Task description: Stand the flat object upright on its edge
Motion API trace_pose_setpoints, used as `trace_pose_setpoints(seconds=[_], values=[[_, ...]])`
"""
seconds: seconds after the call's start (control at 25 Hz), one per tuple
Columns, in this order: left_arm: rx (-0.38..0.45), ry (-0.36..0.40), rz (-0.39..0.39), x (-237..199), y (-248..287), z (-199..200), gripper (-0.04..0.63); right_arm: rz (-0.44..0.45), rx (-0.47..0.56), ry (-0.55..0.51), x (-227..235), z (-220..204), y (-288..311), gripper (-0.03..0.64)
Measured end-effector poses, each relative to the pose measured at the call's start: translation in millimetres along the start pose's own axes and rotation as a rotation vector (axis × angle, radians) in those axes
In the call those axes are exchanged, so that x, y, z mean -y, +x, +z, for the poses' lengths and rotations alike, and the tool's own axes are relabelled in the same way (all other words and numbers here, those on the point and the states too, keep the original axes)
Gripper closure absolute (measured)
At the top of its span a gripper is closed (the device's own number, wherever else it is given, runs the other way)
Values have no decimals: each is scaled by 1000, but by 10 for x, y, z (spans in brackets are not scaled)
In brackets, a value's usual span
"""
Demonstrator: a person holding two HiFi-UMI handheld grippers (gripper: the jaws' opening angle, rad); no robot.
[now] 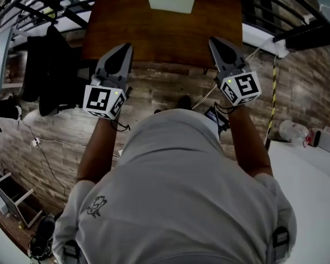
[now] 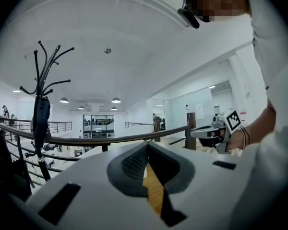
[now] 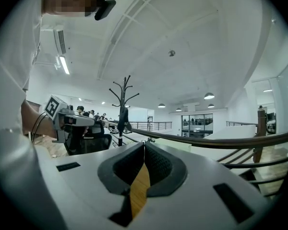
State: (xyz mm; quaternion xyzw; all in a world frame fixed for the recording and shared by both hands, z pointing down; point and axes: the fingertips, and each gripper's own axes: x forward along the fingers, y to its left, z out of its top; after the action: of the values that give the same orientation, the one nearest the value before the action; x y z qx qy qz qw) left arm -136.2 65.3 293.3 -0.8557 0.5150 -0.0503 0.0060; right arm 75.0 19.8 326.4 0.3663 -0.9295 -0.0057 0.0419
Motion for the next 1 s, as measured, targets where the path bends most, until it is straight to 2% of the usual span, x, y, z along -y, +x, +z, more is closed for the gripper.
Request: trace_pose_setpoints(seconds=[0.36,0.68,1.0], values=[[24,-16,-46,-59,-443,-38,581,-17,0,-25,-618,89,-26,582],[38,-30,-109,63,-607,-79,581,-36,-8,-18,-988,51,-113,581],[47,-38,-67,458,-740,-69,581,21,13,-22,-1034,67,-500,581]])
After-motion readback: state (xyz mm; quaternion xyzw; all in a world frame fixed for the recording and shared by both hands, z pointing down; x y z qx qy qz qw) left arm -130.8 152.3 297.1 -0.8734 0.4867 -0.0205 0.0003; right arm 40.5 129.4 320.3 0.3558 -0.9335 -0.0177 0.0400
